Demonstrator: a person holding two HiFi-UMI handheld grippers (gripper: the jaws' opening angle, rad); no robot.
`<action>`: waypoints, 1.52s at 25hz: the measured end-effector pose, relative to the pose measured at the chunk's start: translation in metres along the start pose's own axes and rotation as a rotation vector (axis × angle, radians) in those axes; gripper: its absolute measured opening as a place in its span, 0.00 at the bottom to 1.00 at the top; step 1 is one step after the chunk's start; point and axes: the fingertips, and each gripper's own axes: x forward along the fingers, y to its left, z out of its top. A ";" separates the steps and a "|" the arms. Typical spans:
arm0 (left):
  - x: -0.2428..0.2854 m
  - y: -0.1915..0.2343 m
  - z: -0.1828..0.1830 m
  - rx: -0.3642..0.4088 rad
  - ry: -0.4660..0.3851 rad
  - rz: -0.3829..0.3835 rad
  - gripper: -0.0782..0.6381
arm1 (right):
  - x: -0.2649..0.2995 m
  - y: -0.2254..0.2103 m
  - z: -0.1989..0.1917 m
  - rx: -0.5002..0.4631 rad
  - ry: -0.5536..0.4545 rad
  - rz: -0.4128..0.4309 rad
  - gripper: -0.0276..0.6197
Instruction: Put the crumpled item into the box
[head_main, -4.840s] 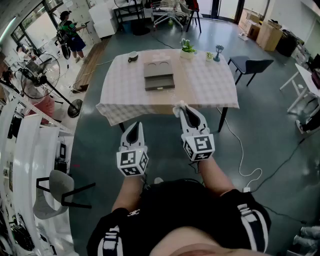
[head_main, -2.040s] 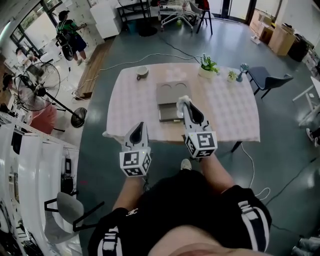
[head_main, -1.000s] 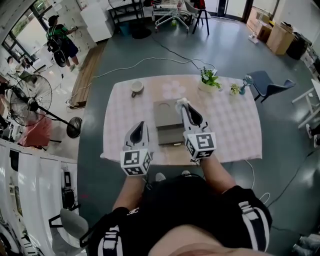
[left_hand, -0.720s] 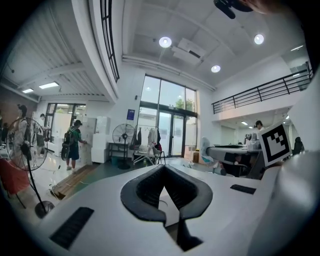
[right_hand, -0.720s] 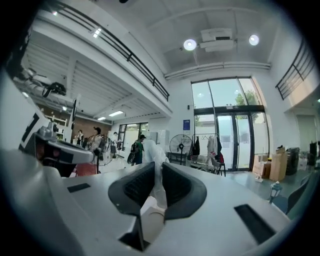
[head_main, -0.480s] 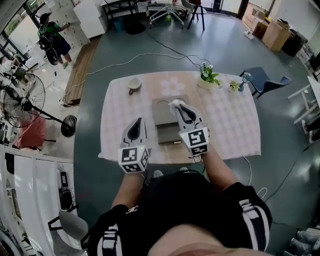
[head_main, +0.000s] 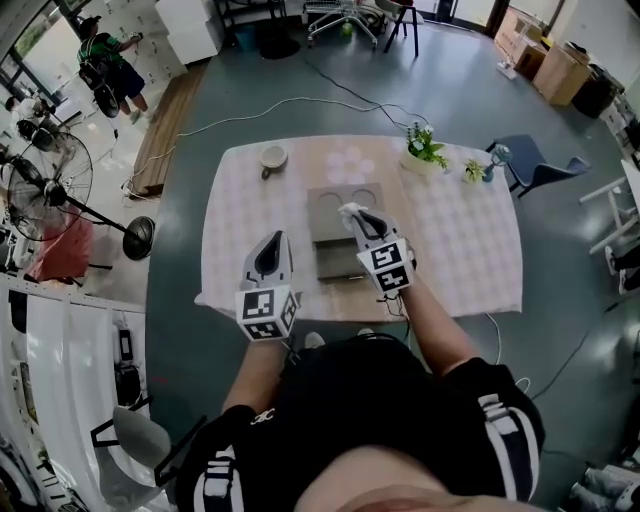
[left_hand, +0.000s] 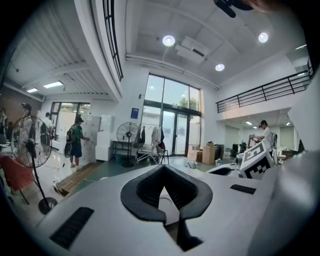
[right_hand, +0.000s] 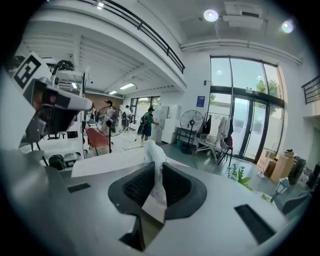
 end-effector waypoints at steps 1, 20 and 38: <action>-0.002 0.000 -0.001 -0.001 0.001 0.005 0.10 | 0.003 0.001 -0.009 0.000 0.024 0.006 0.11; -0.037 0.012 -0.022 -0.012 0.046 0.086 0.10 | 0.036 0.033 -0.138 0.104 0.345 0.117 0.11; -0.056 0.026 -0.021 -0.008 0.050 0.139 0.10 | 0.058 0.060 -0.202 -0.035 0.558 0.168 0.12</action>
